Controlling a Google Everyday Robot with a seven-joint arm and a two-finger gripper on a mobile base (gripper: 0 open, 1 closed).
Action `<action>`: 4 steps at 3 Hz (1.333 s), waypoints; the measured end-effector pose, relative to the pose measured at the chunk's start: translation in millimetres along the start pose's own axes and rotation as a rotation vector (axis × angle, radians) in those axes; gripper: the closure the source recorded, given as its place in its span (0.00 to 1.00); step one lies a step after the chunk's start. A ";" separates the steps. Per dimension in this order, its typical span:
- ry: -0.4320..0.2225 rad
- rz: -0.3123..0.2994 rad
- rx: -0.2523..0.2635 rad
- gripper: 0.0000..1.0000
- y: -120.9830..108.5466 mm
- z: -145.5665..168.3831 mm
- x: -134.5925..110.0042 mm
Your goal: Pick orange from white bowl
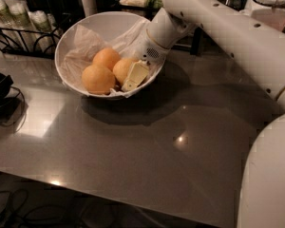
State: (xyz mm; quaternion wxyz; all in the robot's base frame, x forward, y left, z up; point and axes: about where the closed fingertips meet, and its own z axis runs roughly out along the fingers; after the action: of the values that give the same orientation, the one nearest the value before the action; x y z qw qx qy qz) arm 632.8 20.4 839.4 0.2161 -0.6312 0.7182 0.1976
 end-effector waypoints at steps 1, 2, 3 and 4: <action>0.000 0.000 0.000 0.72 0.0 0.0 0.0; -0.001 0.000 0.000 0.95 0.0 -0.1 -0.4; -0.005 -0.001 0.004 1.00 -0.2 -1.5 -2.9; -0.042 -0.032 0.026 1.00 4.1 -16.8 -17.5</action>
Offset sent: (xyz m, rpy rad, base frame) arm 0.0000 0.0000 0.0000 0.0000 0.0000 0.0000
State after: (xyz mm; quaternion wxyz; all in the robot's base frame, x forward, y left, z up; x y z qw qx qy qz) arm 629.7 25.9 863.2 0.2426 -0.6352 0.7060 0.1980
